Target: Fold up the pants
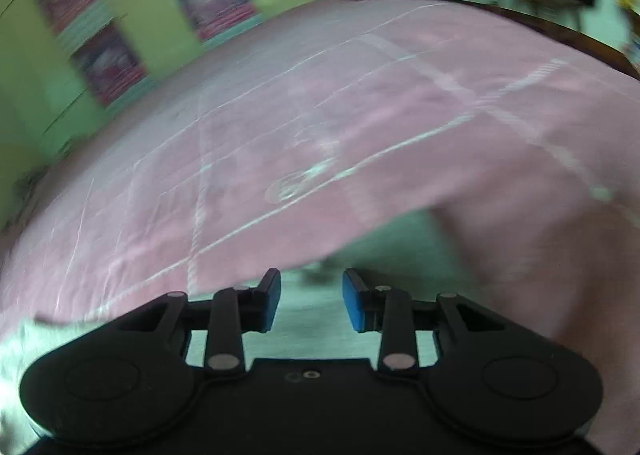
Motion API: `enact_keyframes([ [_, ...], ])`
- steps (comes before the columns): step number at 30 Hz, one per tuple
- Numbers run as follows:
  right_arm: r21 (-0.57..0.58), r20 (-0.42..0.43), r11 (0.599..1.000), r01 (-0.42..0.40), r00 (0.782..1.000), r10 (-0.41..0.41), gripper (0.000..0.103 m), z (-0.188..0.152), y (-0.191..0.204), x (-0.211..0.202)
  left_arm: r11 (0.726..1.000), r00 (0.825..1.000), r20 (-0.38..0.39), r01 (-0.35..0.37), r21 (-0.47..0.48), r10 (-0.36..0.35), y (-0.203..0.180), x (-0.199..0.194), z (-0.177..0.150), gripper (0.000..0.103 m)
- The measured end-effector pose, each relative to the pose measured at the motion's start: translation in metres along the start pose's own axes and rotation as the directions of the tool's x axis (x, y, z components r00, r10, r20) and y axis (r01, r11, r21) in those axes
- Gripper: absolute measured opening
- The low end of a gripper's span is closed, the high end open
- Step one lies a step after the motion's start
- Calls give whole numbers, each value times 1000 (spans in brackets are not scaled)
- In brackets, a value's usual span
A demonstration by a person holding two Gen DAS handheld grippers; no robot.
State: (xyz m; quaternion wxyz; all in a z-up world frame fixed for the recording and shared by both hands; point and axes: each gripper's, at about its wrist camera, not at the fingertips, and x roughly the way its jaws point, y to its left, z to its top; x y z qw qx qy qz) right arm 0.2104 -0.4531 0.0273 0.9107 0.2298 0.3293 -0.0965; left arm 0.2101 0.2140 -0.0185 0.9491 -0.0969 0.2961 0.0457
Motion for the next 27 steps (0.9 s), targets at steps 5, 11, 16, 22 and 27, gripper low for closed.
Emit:
enact_keyframes([
  [5, 21, 27, 996, -88, 996, 87, 39, -17, -25, -30, 993, 994, -103, -26, 112, 38, -7, 10, -21, 72],
  [11, 268, 152, 956, -121, 985, 82, 40, -30, -84, -80, 996, 995, -101, -18, 93, 27, -3, 2, -20, 72],
  [16, 394, 114, 900, -185, 982, 153, 68, -58, -104, -97, 997, 996, -76, -39, 73, 44, -10, 4, -26, 84],
  [22, 437, 39, 874, -213, 975, 219, 68, -60, -100, -66, 992, 994, -82, -58, 109, 67, -21, 8, -28, 89],
  [27, 384, 20, 892, -238, 968, 250, 24, -54, -87, -53, 989, 994, -78, -68, 134, 79, -23, 9, -30, 89],
])
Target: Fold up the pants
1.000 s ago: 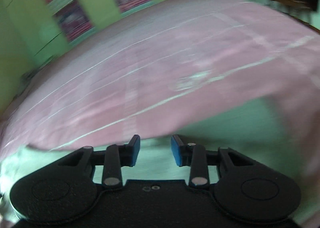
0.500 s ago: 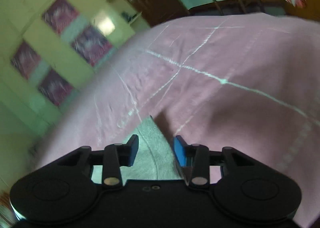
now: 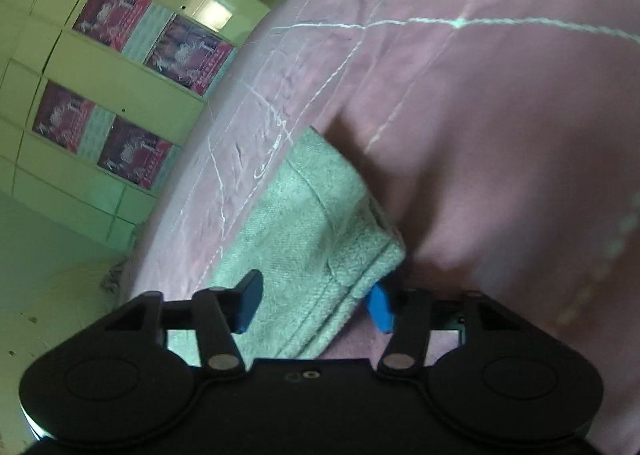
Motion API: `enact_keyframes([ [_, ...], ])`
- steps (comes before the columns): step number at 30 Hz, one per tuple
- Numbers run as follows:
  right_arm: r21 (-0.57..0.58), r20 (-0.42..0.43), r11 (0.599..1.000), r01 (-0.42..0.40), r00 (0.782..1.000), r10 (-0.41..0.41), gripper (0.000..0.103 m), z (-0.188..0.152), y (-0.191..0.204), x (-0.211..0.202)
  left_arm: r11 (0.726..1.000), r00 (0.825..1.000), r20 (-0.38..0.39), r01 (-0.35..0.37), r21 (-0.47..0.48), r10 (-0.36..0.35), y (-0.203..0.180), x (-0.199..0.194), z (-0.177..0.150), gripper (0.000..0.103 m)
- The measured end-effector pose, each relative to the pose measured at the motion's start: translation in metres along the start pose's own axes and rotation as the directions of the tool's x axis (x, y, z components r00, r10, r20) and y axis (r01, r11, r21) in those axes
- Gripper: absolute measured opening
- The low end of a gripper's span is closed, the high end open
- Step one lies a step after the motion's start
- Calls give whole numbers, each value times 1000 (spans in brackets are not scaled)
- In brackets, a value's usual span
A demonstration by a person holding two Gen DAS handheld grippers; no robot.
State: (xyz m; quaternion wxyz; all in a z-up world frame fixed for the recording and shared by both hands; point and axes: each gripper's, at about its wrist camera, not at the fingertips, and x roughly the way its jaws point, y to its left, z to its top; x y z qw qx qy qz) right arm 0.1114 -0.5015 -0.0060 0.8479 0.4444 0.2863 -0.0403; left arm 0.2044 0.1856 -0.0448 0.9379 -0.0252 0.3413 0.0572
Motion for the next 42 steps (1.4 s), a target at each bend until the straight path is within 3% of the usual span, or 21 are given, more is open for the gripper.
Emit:
enact_keyframes([
  [1, -33, 12, 999, 18, 1000, -18, 13, 1, 5, 0, 1000, 1000, 0, 0, 0, 0, 0, 0, 0, 89],
  [2, -68, 26, 997, 26, 999, -24, 13, 3, 10, -5, 1000, 1000, -1, 2, 1, -2, 0, 0, 0, 89],
  [5, -144, 126, 986, -79, 987, 98, 12, 7, 27, -41, 1000, 1000, -2, 13, 15, -13, 1, 1, -1, 89],
  [6, -154, 136, 985, -73, 986, 94, 12, 8, 26, -45, 1000, 1000, 0, 17, 17, -17, 2, 1, -2, 89],
  [7, -130, 117, 991, -33, 992, 48, 12, 9, 18, -40, 1000, 1000, 2, 19, 17, -19, 3, 2, -3, 89],
  [9, 21, -17, 997, 68, 998, -68, 13, 9, -15, -15, 1000, 1000, 6, 20, 17, -20, 4, 2, -3, 89],
  [10, 52, -14, 998, 44, 999, -43, 14, 13, -17, -16, 1000, 1000, 7, 18, 17, -18, 5, 1, -3, 89],
  [12, -52, -3, 996, 75, 997, -75, 15, 10, -1, -20, 1000, 1000, 22, 15, 26, -16, 4, -5, 0, 89],
  [13, -82, 0, 994, 78, 997, -79, 16, 7, 3, -23, 999, 997, 67, 24, 26, -26, 6, -12, 2, 89],
  [14, -81, 2, 994, 70, 998, -70, 16, 5, 1, -27, 999, 991, 126, 38, 14, -39, 11, -20, 3, 89],
  [16, -21, 1, 999, 36, 999, -36, 17, 6, -9, -32, 999, 986, 166, 25, 22, -28, 23, -22, 9, 89],
  [19, 40, -8, 999, 2, 1000, -2, 16, 9, -22, -34, 998, 992, 127, -30, 50, 23, 50, -3, 21, 89],
  [20, 39, -9, 999, 4, 1000, -4, 16, 8, -23, -32, 996, 994, 83, -70, 50, 66, 62, 9, 24, 89],
  [21, 30, -8, 999, 10, 1000, -9, 16, 7, -22, -32, 997, 997, -8, -72, 19, 72, 77, 25, 25, 89],
  [22, 20, -6, 1000, 16, 1000, -16, 16, 5, -20, -33, 999, 999, -29, -15, -29, 14, 89, 30, 26, 89],
  [25, 8, -2, 1000, 26, 1000, -26, 17, 5, -17, -23, 999, 999, -10, -31, 24, 32, 78, 19, 36, 89],
  [30, 17, 8, 1000, 27, 1000, -27, 19, 12, -11, -10, 1000, 999, 33, 22, -7, -22, 56, -8, 28, 89],
  [34, 34, 6, 999, 16, 1000, -16, 20, 11, -14, -10, 1000, 1000, -2, 7, 25, -7, 44, -1, 12, 90],
  [42, 47, 12, 999, 15, 1000, -16, 20, 9, -14, -11, 1000, 1000, 6, -4, 6, 4, 42, 10, 6, 94],
])
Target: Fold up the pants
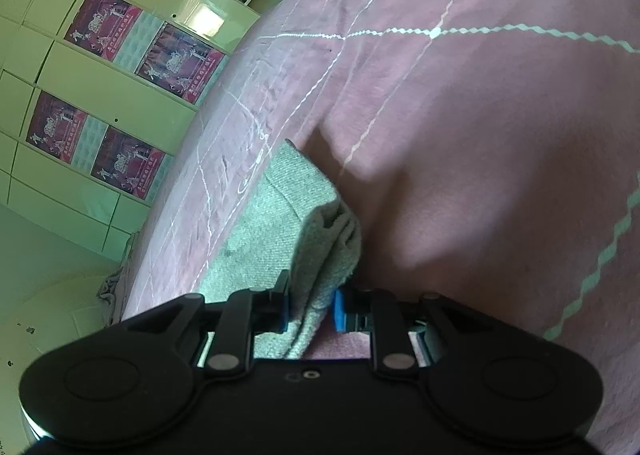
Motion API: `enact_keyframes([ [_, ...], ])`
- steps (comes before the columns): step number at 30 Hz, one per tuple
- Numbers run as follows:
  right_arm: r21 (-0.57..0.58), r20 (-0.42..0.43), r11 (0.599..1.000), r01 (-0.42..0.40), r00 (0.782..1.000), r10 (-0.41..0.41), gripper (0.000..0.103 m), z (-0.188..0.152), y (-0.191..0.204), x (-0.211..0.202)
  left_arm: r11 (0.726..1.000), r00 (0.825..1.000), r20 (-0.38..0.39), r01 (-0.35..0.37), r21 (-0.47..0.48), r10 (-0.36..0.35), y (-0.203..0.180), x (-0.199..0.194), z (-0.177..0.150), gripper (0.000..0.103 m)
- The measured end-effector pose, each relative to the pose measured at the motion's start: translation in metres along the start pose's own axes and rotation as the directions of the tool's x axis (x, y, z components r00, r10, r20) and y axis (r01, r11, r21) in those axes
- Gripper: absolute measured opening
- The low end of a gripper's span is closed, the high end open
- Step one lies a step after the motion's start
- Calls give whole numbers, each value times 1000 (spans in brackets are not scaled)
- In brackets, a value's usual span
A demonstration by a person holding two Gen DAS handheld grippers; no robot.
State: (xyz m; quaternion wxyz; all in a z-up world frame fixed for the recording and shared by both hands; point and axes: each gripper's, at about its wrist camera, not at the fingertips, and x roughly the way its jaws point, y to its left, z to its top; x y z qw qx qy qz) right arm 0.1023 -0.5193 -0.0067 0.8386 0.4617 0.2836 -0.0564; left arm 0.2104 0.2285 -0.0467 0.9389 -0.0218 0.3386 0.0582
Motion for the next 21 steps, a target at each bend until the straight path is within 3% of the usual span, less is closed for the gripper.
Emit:
enact_keyframes([
  [9, -1, -4, 1000, 1, 1000, -1, 20, 2, -2, 1, 1000, 999, 43, 16, -17, -15, 0, -8, 0, 95],
  [11, -3, -3, 1000, 3, 1000, -3, 19, 3, -2, 1, 1000, 1000, 4, -18, 21, 18, -1, 1, -5, 95],
  [16, -88, 39, 993, 75, 997, -72, 17, 0, 11, 2, 999, 1000, 20, 8, -35, -8, 0, -6, 2, 95],
  [21, -129, 29, 986, 102, 995, -99, 18, 3, 18, 3, 999, 999, 29, 24, -39, -23, 9, -19, 3, 95],
])
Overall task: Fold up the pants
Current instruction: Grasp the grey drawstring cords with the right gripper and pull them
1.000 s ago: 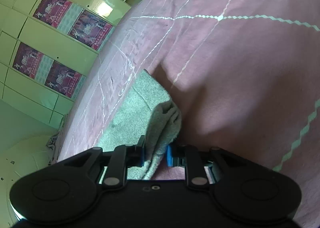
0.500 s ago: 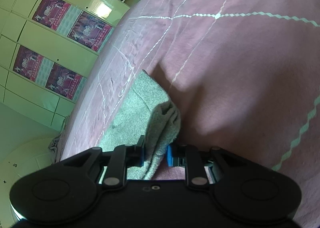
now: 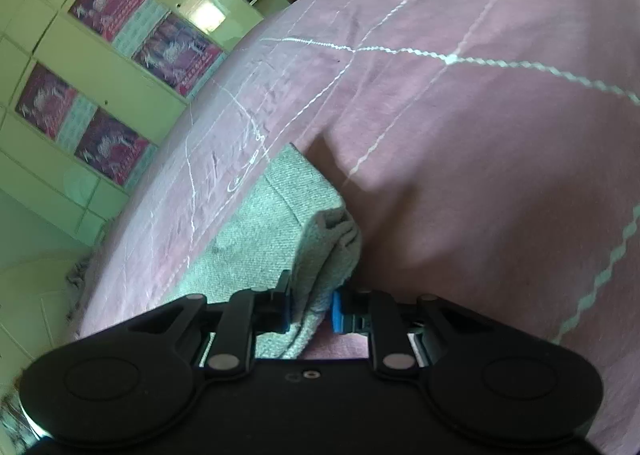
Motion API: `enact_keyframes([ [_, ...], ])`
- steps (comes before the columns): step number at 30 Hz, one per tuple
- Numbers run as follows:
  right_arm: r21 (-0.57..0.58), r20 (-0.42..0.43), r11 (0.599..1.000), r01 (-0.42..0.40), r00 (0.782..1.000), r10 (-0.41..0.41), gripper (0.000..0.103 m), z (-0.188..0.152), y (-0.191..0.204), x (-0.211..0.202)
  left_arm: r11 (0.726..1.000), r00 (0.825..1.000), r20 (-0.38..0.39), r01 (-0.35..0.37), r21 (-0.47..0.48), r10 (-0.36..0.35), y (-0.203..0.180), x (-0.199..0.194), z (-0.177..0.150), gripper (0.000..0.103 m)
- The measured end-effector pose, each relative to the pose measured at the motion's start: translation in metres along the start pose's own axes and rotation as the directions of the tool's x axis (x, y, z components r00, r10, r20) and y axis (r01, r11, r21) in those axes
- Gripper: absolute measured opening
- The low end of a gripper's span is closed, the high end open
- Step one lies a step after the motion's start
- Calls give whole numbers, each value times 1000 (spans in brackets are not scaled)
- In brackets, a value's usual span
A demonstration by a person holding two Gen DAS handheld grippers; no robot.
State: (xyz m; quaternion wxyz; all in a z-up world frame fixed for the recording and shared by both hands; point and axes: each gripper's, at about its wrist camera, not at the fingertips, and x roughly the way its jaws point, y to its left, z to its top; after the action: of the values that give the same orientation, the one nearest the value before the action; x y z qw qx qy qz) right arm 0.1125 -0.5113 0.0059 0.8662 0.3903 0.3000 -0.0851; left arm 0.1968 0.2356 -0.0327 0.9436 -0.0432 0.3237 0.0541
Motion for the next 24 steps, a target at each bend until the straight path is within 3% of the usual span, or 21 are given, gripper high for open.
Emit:
enact_keyframes([
  [4, -90, 50, 994, 56, 997, -51, 18, 2, 32, -8, 999, 1000, -17, -9, -37, 8, 23, -6, 9, 95],
  [8, -229, 141, 960, 160, 981, -129, 18, -4, 97, -5, 995, 1000, 2, -1, -97, 1, 42, -18, 6, 95],
  [12, -393, 171, 912, 120, 984, -56, 18, -34, 180, 16, 992, 1000, 7, 9, -124, -8, 56, -25, -9, 95],
  [14, -473, 124, 879, 60, 992, 0, 18, -58, 222, 35, 990, 1000, 2, 6, -137, -6, 63, -28, -17, 95],
  [17, -555, -13, 828, -75, 997, 81, 18, -107, 275, 70, 986, 1000, -16, -13, -164, 10, 75, -36, -30, 95],
  [20, -604, -169, 774, -191, 979, 110, 18, -163, 314, 105, 978, 1000, -15, -19, -206, 17, 90, -53, -46, 95],
  [24, -682, -280, 682, -263, 956, 88, 18, -230, 342, 132, 975, 999, -36, -40, -217, 33, 102, -68, -69, 95],
])
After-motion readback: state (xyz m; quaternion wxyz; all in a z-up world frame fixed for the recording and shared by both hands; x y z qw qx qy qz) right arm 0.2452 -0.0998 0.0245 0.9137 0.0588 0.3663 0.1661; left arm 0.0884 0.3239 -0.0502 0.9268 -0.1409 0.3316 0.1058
